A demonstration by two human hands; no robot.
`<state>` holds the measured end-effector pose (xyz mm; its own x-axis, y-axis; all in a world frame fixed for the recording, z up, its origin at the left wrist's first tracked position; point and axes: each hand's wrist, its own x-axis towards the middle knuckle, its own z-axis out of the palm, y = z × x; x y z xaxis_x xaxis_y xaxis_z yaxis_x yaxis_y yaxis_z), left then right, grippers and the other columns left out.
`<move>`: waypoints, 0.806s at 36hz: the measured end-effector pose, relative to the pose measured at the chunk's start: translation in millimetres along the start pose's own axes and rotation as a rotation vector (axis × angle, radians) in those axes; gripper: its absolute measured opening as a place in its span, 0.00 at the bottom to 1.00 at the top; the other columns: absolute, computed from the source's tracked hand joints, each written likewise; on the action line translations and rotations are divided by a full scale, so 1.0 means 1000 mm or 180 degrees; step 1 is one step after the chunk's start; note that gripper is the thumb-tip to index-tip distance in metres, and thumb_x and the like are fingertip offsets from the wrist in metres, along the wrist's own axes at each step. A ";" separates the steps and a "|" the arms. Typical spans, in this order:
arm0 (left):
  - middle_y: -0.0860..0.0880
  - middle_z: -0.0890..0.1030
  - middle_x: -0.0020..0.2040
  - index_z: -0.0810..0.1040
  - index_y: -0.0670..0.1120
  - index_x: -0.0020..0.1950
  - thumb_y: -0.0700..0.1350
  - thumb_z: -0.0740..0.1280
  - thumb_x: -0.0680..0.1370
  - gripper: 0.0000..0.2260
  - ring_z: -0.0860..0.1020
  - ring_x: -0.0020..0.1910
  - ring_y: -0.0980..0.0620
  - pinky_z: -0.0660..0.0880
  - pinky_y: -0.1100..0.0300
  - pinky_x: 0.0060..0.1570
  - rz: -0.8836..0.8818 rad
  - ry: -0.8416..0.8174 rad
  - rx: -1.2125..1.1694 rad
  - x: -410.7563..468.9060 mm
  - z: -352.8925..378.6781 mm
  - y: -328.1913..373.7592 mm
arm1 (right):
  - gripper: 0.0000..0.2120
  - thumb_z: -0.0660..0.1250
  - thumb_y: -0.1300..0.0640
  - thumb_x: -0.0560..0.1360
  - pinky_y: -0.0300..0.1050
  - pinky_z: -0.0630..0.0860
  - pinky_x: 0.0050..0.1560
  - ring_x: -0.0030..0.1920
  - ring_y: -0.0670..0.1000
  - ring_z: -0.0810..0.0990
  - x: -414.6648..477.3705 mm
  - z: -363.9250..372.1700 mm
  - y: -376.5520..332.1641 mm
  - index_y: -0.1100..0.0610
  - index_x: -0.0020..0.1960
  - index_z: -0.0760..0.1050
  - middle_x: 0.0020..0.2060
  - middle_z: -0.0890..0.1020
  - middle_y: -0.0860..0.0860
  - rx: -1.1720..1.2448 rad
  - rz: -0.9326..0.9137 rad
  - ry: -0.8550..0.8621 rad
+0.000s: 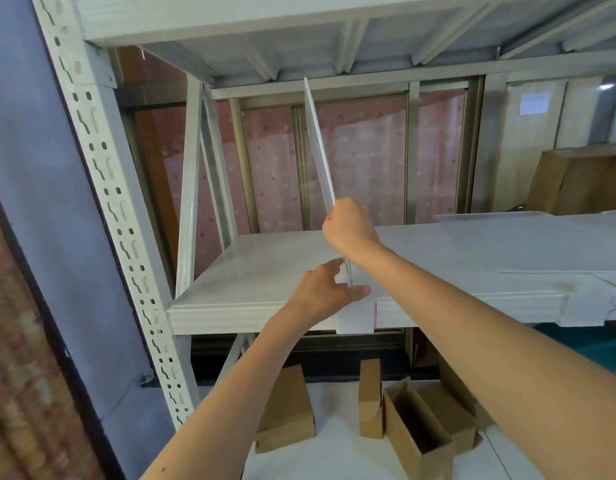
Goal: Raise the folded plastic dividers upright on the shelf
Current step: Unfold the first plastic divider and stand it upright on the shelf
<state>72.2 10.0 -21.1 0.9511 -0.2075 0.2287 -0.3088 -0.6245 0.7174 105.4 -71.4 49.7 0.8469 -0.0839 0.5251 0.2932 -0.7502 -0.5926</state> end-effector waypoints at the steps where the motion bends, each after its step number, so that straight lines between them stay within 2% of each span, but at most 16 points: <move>1: 0.49 0.71 0.70 0.60 0.48 0.75 0.57 0.70 0.73 0.35 0.71 0.67 0.48 0.70 0.56 0.58 0.0054 -0.0053 0.0068 0.001 0.000 0.003 | 0.16 0.55 0.68 0.75 0.43 0.59 0.25 0.32 0.57 0.69 0.000 0.001 0.000 0.56 0.30 0.59 0.28 0.66 0.53 -0.0030 -0.0004 0.0010; 3: 0.50 0.73 0.64 0.61 0.48 0.74 0.53 0.69 0.75 0.31 0.73 0.61 0.50 0.70 0.58 0.50 0.0135 -0.0007 0.0099 0.002 0.000 0.012 | 0.17 0.56 0.67 0.75 0.43 0.61 0.27 0.31 0.56 0.69 0.000 0.001 0.001 0.56 0.30 0.59 0.28 0.67 0.53 -0.0047 -0.0023 0.0045; 5: 0.48 0.77 0.55 0.68 0.44 0.66 0.46 0.65 0.77 0.19 0.76 0.50 0.49 0.72 0.57 0.41 0.0165 0.0301 -0.0133 0.004 0.002 0.020 | 0.17 0.56 0.67 0.75 0.45 0.63 0.31 0.31 0.55 0.69 0.000 0.002 0.001 0.56 0.30 0.59 0.27 0.66 0.52 -0.0037 -0.0062 0.0111; 7: 0.42 0.79 0.49 0.72 0.40 0.58 0.41 0.59 0.78 0.10 0.75 0.43 0.48 0.70 0.58 0.36 0.0186 0.0582 -0.0132 0.007 0.007 0.027 | 0.18 0.56 0.69 0.73 0.46 0.61 0.32 0.28 0.51 0.64 -0.001 0.001 0.001 0.55 0.29 0.56 0.25 0.63 0.51 -0.0010 -0.0126 0.0138; 9: 0.40 0.79 0.52 0.73 0.39 0.55 0.38 0.54 0.81 0.10 0.75 0.46 0.47 0.64 0.61 0.39 0.0179 0.0715 0.0465 0.009 0.012 0.034 | 0.19 0.56 0.70 0.72 0.43 0.56 0.28 0.26 0.48 0.59 -0.002 0.000 0.002 0.54 0.29 0.54 0.24 0.60 0.50 -0.0017 -0.0141 0.0124; 11: 0.41 0.77 0.55 0.72 0.40 0.57 0.36 0.50 0.82 0.12 0.75 0.54 0.46 0.60 0.63 0.42 0.0340 0.0824 0.1056 0.014 0.015 0.036 | 0.19 0.56 0.71 0.72 0.42 0.55 0.25 0.26 0.48 0.59 -0.002 -0.001 0.003 0.55 0.29 0.55 0.24 0.60 0.50 -0.0027 -0.0137 0.0147; 14: 0.43 0.77 0.53 0.73 0.41 0.57 0.37 0.51 0.82 0.12 0.74 0.56 0.48 0.57 0.65 0.42 0.0523 0.0850 0.1342 0.021 0.019 0.033 | 0.18 0.55 0.72 0.71 0.43 0.55 0.26 0.25 0.49 0.59 0.000 -0.002 0.005 0.56 0.28 0.55 0.24 0.60 0.50 0.0048 -0.0078 0.0169; 16: 0.46 0.76 0.44 0.74 0.40 0.55 0.38 0.52 0.82 0.11 0.73 0.48 0.50 0.59 0.69 0.37 0.0561 0.0882 0.1100 0.022 0.024 0.032 | 0.17 0.55 0.70 0.71 0.44 0.60 0.30 0.26 0.51 0.61 0.000 -0.002 0.007 0.55 0.29 0.55 0.25 0.61 0.51 0.0089 0.0012 0.0197; 18: 0.50 0.69 0.35 0.73 0.42 0.48 0.37 0.55 0.81 0.09 0.69 0.39 0.54 0.63 0.74 0.33 0.0541 0.0889 0.0634 0.021 0.027 0.032 | 0.16 0.55 0.67 0.72 0.46 0.63 0.33 0.31 0.55 0.67 -0.001 -0.003 0.008 0.53 0.30 0.56 0.27 0.64 0.51 0.0166 0.0146 0.0245; 20: 0.51 0.67 0.32 0.71 0.42 0.44 0.35 0.56 0.80 0.08 0.68 0.35 0.53 0.64 0.75 0.29 0.0485 0.0968 0.0228 0.025 0.031 0.030 | 0.15 0.55 0.65 0.74 0.47 0.66 0.34 0.37 0.57 0.70 -0.001 -0.008 0.009 0.52 0.32 0.58 0.30 0.67 0.51 0.0285 0.0285 0.0219; 21: 0.50 0.68 0.32 0.72 0.40 0.46 0.34 0.56 0.79 0.07 0.69 0.35 0.52 0.64 0.73 0.28 0.0398 0.0984 0.0122 0.027 0.030 0.028 | 0.12 0.55 0.63 0.75 0.48 0.68 0.36 0.39 0.58 0.72 0.000 -0.010 0.008 0.52 0.34 0.62 0.32 0.70 0.52 0.0402 0.0325 0.0152; 23: 0.47 0.73 0.38 0.72 0.36 0.61 0.32 0.55 0.78 0.13 0.70 0.32 0.54 0.64 0.70 0.26 0.0295 0.1009 -0.0027 0.026 0.031 0.029 | 0.07 0.56 0.59 0.78 0.49 0.74 0.43 0.44 0.59 0.76 0.002 -0.018 0.003 0.56 0.48 0.72 0.39 0.74 0.53 0.0619 0.0365 0.0028; 24: 0.45 0.74 0.40 0.67 0.37 0.69 0.31 0.54 0.78 0.19 0.70 0.31 0.55 0.64 0.70 0.27 0.0242 0.0981 -0.0062 0.024 0.031 0.031 | 0.09 0.57 0.56 0.79 0.49 0.75 0.46 0.46 0.58 0.77 0.004 -0.022 0.000 0.57 0.55 0.73 0.41 0.75 0.52 0.0750 0.0370 0.0008; 25: 0.45 0.74 0.42 0.62 0.38 0.73 0.31 0.53 0.78 0.22 0.70 0.31 0.56 0.66 0.65 0.29 0.0196 0.0965 -0.0096 0.023 0.032 0.033 | 0.11 0.58 0.53 0.79 0.50 0.75 0.47 0.46 0.57 0.77 0.006 -0.028 -0.004 0.58 0.57 0.72 0.41 0.75 0.51 0.0916 0.0373 0.0018; 27: 0.46 0.73 0.39 0.59 0.40 0.74 0.31 0.52 0.78 0.24 0.69 0.31 0.55 0.67 0.58 0.30 0.0128 0.0932 -0.0066 0.021 0.033 0.036 | 0.12 0.58 0.50 0.80 0.50 0.75 0.49 0.45 0.56 0.76 0.014 -0.039 -0.013 0.58 0.57 0.71 0.40 0.74 0.50 0.1249 0.0361 0.0166; 29: 0.49 0.70 0.36 0.61 0.40 0.73 0.31 0.52 0.78 0.23 0.69 0.31 0.54 0.68 0.60 0.28 0.0048 0.0928 -0.0003 0.024 0.033 0.037 | 0.14 0.57 0.52 0.81 0.47 0.75 0.45 0.44 0.55 0.75 0.025 -0.047 -0.022 0.60 0.59 0.72 0.40 0.74 0.51 0.1461 0.0340 0.0436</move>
<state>83.2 -42.9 -10.9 0.9080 0.0085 0.4188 -0.3230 -0.6223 0.7130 98.9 -87.6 104.4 0.8258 -0.2533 0.5039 0.3991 -0.3689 -0.8394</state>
